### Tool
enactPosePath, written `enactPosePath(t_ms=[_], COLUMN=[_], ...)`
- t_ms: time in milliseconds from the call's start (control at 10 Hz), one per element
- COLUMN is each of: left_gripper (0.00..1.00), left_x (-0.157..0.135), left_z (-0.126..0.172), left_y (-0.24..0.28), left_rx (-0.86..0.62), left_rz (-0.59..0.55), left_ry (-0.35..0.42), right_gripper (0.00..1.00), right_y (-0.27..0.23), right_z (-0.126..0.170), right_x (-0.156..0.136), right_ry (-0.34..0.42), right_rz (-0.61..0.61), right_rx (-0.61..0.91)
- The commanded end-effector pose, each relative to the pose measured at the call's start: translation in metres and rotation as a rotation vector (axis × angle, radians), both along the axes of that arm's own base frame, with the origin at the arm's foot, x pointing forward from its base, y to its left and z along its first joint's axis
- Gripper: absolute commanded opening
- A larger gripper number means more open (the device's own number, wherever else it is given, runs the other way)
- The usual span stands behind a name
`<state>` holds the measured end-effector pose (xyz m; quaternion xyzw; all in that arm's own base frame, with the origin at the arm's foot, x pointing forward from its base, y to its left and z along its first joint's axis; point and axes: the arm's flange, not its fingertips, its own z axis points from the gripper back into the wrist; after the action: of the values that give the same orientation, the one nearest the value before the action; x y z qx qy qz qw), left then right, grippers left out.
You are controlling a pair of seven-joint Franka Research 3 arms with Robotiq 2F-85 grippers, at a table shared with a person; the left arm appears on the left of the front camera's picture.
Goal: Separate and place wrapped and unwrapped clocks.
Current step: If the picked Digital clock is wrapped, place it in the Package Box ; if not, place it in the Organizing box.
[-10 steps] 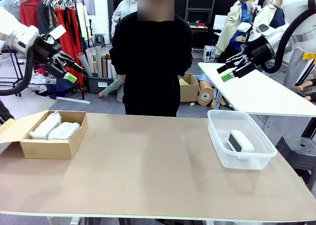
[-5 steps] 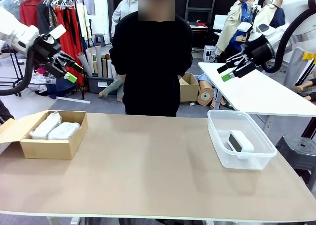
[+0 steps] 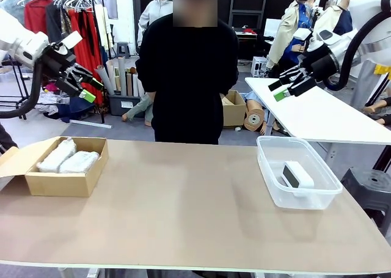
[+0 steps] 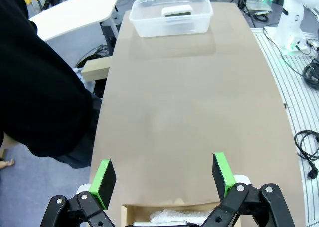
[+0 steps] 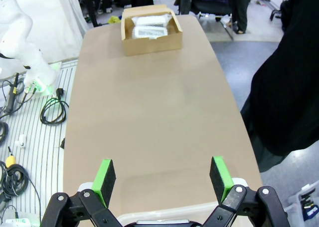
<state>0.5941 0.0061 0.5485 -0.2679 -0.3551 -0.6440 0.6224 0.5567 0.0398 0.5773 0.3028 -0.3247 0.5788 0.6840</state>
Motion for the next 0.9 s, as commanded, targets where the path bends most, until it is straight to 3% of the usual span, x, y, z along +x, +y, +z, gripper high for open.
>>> enactPosePath(t_ms=[0,800], left_gripper=[1.0,1.0], left_x=[-0.0011,-0.0011], left_z=[0.0019,0.0019], left_y=[0.0008,0.0008], left_rx=[-0.001,-0.001], left_rz=[-0.003,-0.003], left_ry=[-0.009,-0.009], right_gripper=[1.0,1.0], right_y=[0.0002,0.0002], right_z=[0.0017,0.0017], right_x=[-0.0002,-0.0002], right_ry=[-0.003,-0.003], right_rz=[0.0,0.0], right_rx=[0.002,0.002])
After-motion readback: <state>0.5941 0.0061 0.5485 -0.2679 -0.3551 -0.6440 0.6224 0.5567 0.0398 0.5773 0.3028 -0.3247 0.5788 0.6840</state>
